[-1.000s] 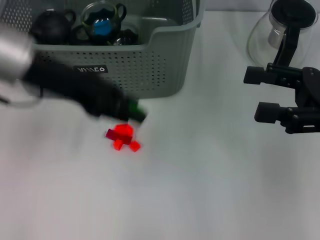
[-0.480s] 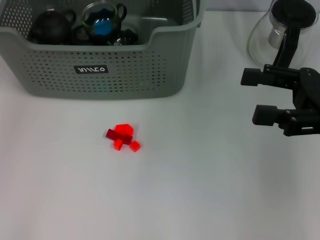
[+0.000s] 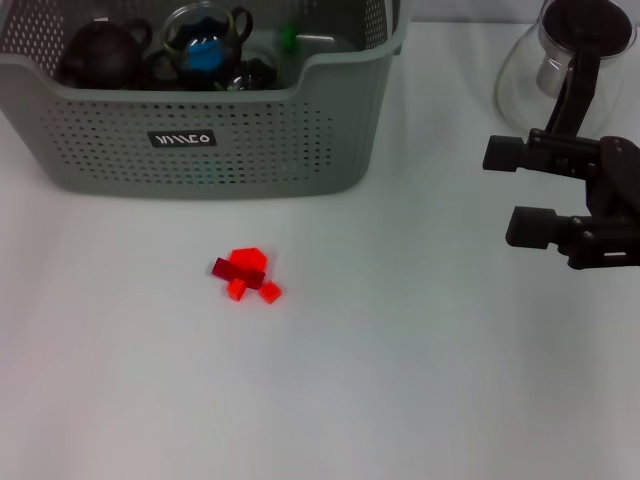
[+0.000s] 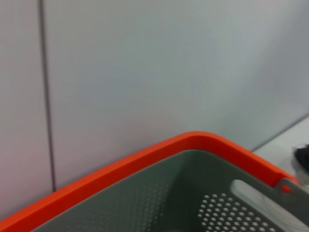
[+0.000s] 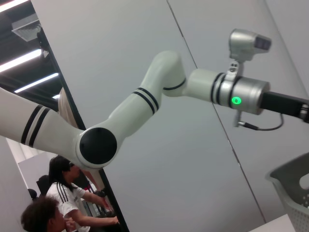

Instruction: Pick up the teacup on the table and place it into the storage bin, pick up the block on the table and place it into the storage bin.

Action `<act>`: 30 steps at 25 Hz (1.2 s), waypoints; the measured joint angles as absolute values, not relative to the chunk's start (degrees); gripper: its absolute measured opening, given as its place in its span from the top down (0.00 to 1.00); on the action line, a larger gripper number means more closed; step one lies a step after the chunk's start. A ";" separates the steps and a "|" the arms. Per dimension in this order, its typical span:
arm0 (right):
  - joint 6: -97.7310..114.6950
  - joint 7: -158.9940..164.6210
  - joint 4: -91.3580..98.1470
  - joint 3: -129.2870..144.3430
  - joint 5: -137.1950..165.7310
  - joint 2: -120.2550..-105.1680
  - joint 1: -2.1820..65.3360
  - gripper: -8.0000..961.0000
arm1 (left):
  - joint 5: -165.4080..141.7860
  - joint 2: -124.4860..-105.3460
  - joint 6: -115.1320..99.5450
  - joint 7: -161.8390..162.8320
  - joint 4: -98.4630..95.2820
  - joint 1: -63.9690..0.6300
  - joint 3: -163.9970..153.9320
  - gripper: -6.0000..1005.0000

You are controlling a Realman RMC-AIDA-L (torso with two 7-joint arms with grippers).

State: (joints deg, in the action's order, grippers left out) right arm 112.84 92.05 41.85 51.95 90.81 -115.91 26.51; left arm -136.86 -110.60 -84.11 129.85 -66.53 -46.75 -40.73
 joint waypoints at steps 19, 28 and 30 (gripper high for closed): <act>112.31 91.79 40.83 50.49 90.78 -115.34 27.19 0.03 | -135.25 -118.99 -116.37 127.13 -92.04 -31.83 -54.71 0.06; 112.35 91.35 41.05 50.41 91.35 -114.91 27.59 0.03 | -150.12 -124.06 -106.83 141.04 -85.26 -31.26 -69.35 0.06; 112.49 91.13 41.37 50.41 91.99 -114.87 28.04 0.03 | -151.00 -124.09 -105.06 144.48 -83.44 -31.66 -71.98 0.06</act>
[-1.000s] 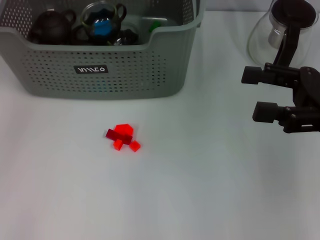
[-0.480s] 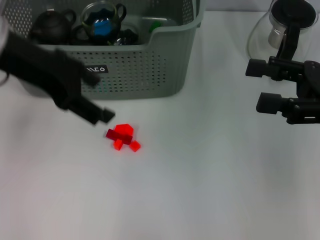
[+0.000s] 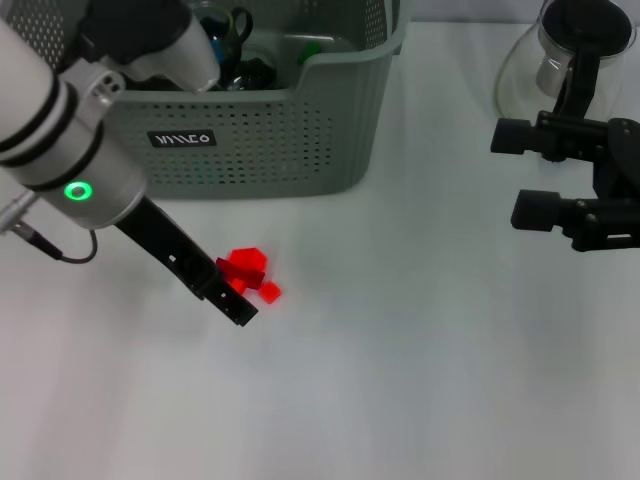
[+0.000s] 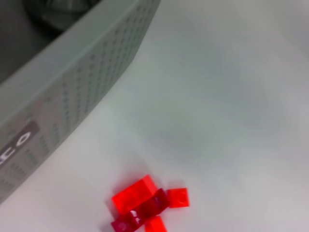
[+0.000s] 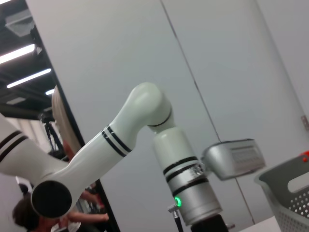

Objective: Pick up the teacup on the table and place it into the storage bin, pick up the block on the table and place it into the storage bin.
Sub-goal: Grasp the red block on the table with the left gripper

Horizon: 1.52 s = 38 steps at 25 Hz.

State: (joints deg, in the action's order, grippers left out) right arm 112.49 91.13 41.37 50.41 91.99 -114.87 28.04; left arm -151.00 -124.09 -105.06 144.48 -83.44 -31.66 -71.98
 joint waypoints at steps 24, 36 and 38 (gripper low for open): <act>113.57 85.04 41.66 50.97 102.55 -113.37 34.21 0.03 | -154.35 -124.19 -92.84 163.49 -67.67 -37.38 -74.46 0.06; 113.47 84.97 41.66 50.79 102.75 -113.29 34.48 0.03 | -156.15 -124.33 -92.48 164.54 -67.42 -37.62 -75.59 0.06; 113.47 84.93 41.66 50.75 102.75 -113.24 34.54 0.03 | -156.16 -124.34 -92.12 164.86 -67.33 -37.62 -76.28 0.06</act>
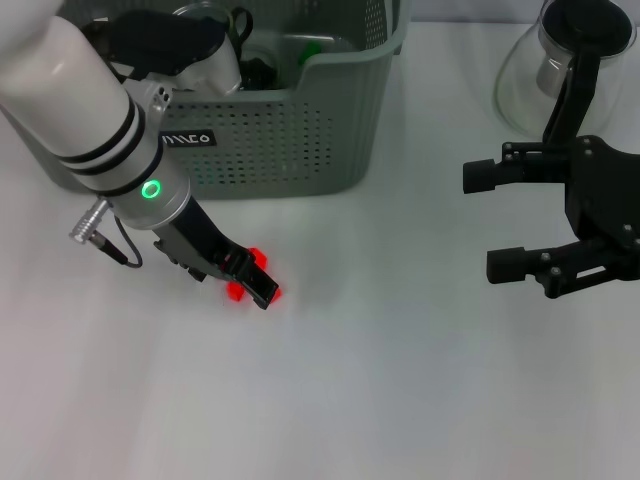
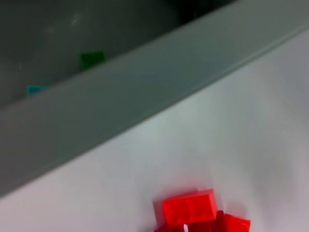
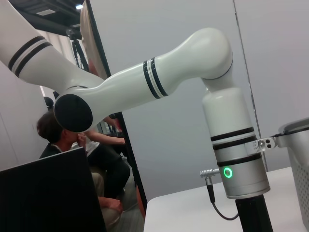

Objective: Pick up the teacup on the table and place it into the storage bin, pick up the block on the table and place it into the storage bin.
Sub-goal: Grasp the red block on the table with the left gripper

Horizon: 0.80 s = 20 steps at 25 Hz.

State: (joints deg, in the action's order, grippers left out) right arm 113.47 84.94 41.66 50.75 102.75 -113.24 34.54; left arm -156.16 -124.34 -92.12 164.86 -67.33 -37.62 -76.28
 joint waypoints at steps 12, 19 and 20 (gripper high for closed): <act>113.45 84.69 41.66 50.60 102.75 -113.03 34.34 0.03 | -156.18 -124.45 -90.40 166.45 -66.68 -37.61 -80.69 0.07; 113.50 84.64 41.63 50.52 102.75 -113.03 34.10 0.03 | -156.19 -124.32 -90.79 166.87 -67.51 -37.62 -80.94 0.08; 113.51 84.64 41.61 50.53 102.74 -113.01 34.07 0.03 | -156.31 -124.27 -90.93 166.88 -67.66 -37.61 -80.95 0.08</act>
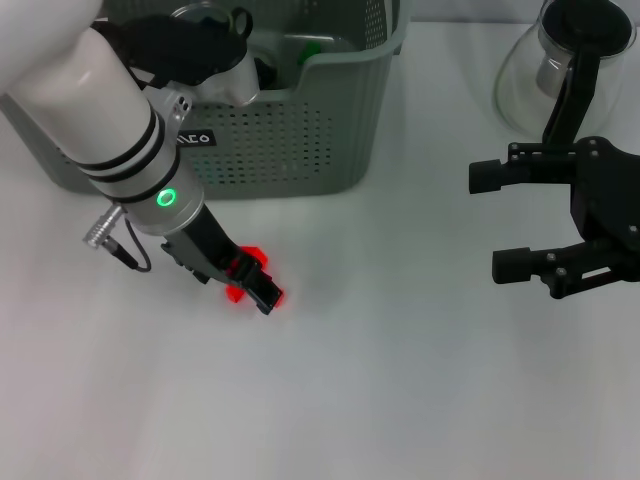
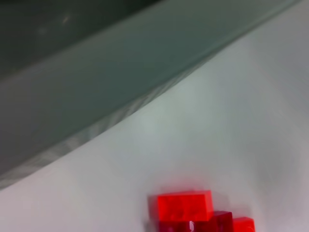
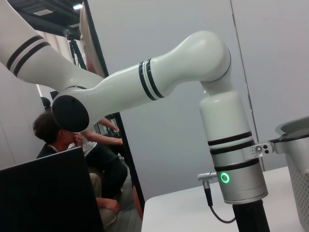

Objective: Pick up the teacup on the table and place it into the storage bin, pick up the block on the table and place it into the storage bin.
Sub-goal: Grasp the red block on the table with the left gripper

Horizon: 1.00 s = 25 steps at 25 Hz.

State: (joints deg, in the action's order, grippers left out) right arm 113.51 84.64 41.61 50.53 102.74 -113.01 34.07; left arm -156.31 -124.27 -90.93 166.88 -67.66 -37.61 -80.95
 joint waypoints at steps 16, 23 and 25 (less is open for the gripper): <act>113.50 84.01 41.19 50.54 102.74 -112.92 33.98 0.03 | -157.77 -124.61 -90.17 167.73 -67.72 -37.19 -82.18 0.10; 113.53 84.02 41.19 50.54 102.74 -112.87 33.92 0.03 | -157.76 -124.53 -89.33 168.36 -67.90 -37.43 -85.19 0.21; 113.54 84.02 41.19 50.54 102.74 -112.85 33.92 0.03 | -157.76 -124.48 -88.96 168.43 -67.95 -37.42 -85.61 0.28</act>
State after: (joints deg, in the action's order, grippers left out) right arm 113.54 84.02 41.19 50.54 102.74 -112.85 33.92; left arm -157.76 -124.48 -88.96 168.43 -67.95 -37.42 -85.61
